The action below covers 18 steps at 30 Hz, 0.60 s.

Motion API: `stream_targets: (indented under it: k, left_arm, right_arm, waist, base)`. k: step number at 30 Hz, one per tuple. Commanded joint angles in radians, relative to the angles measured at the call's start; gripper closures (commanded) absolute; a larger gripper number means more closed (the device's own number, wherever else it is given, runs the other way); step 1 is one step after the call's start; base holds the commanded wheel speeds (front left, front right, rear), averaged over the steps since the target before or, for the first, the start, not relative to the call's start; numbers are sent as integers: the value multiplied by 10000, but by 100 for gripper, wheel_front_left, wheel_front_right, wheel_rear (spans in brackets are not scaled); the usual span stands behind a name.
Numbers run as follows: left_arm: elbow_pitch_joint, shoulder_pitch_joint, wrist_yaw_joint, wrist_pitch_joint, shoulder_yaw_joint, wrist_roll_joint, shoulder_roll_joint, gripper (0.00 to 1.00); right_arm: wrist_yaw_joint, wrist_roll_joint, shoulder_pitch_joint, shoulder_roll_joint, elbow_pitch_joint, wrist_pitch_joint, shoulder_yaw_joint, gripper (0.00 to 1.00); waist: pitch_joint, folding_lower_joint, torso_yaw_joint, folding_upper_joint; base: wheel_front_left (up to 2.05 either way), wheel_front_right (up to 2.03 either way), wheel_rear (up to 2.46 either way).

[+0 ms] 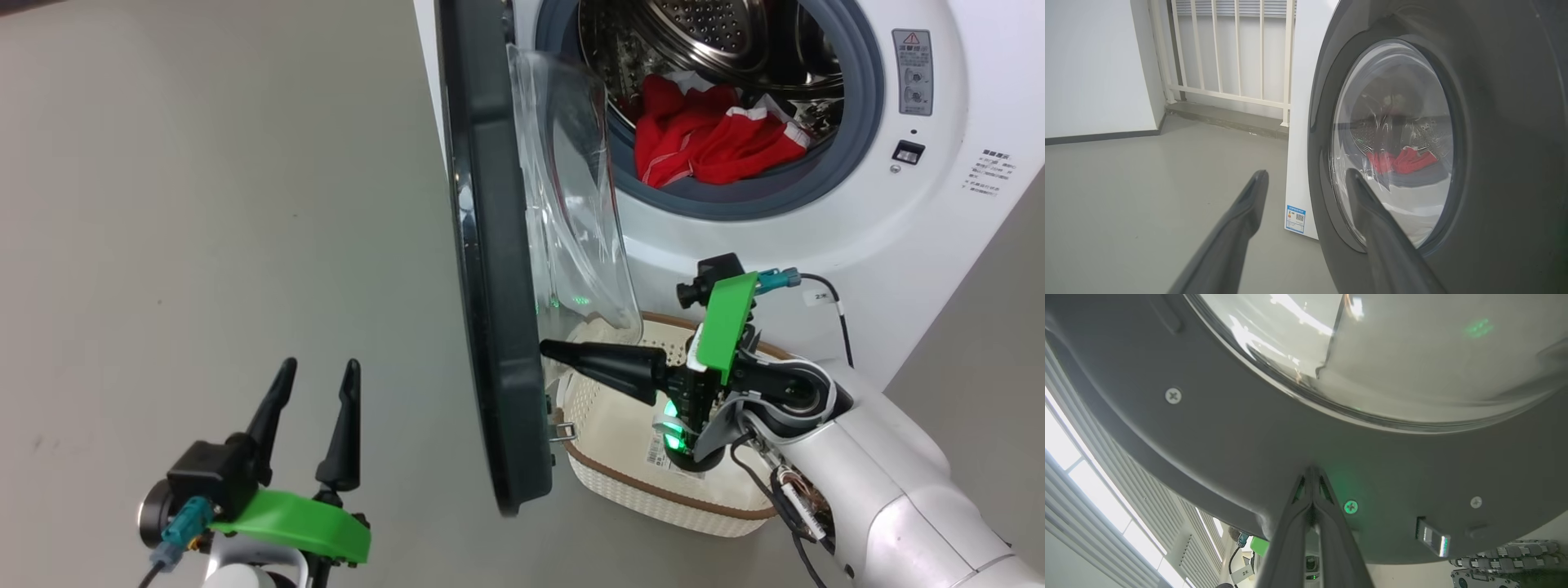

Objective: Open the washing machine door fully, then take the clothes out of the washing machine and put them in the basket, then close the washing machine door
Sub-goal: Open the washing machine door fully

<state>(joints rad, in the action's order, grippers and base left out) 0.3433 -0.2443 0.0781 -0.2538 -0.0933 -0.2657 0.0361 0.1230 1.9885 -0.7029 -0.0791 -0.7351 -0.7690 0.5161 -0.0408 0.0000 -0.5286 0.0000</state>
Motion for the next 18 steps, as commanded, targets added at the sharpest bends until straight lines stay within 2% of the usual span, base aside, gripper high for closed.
stream_targets:
  k: [1,18]
  left_arm:
    - [-335,-23,-84,-80,414,-53,158,0]
    - [-685,380,-107,-80,500,-253,144,0]
  right_arm:
    - [77,72,-277,270,163,-77,213,100]
    - [77,601,-603,287,163,55,1263,100]
  waist:
    - [-22,0,-28,0]
    - [-8,0,-67,0]
  base:
    - [0,0,0]
    - [0,0,0]
